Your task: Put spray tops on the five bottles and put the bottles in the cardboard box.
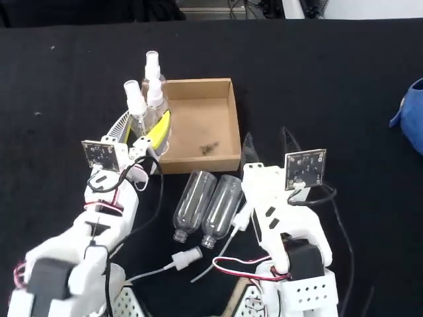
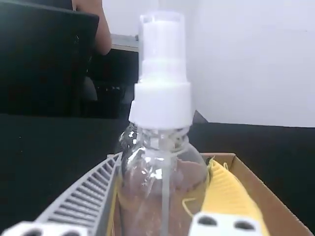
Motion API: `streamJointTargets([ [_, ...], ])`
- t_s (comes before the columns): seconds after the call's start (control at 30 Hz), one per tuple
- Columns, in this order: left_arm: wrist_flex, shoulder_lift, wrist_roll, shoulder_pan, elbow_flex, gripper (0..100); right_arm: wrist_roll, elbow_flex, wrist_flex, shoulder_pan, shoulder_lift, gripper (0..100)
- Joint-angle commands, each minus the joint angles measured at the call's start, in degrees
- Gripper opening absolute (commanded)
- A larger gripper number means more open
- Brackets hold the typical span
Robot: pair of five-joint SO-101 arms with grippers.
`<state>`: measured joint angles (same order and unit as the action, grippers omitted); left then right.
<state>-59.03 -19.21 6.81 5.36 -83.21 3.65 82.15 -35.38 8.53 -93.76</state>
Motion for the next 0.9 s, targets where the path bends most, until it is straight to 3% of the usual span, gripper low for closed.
streamJointTargets([
  [0.0,-4.6,5.3,-0.4,0.6,4.7,3,-0.4,-0.4,1.7,-1.2,-0.2,21.9],
  [0.87,-4.2,9.8,-0.5,0.7,5.3,3,-0.4,-0.4,1.7,-1.2,-0.2,21.9],
])
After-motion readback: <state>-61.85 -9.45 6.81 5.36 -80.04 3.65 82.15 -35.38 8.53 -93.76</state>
